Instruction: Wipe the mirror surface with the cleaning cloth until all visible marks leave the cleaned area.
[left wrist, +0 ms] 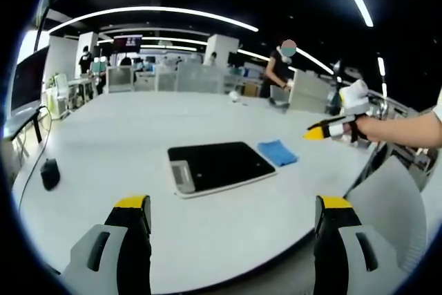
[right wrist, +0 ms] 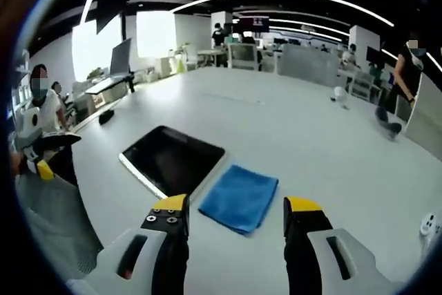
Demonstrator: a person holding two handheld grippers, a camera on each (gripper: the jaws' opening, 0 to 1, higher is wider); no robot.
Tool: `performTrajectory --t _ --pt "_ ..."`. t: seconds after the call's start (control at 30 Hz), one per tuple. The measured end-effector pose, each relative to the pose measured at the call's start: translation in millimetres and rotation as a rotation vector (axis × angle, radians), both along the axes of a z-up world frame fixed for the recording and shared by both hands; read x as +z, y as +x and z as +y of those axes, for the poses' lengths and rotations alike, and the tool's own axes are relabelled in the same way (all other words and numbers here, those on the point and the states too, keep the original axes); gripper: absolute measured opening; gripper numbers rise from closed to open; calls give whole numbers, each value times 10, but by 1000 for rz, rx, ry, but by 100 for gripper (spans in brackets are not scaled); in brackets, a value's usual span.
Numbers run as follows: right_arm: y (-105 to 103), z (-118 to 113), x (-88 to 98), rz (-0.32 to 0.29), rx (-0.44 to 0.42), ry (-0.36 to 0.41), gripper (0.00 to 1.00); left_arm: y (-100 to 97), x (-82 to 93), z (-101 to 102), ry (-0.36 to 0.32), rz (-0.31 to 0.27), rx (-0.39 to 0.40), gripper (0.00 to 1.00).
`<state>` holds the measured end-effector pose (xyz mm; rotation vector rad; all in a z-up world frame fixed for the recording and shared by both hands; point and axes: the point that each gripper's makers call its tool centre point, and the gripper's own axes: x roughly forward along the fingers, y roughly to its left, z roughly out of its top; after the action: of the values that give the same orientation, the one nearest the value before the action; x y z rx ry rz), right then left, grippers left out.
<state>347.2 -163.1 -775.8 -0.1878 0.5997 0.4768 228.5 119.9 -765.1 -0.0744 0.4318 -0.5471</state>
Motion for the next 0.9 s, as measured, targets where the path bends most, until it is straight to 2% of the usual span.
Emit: performTrajectory --t 0.6,0.9 --pt "251 74 -330 81 96 -105 51 16 -11 30 -2 9 20 99" --pt "364 125 -453 112 116 -111 49 17 -18 47 0 14 29 99"
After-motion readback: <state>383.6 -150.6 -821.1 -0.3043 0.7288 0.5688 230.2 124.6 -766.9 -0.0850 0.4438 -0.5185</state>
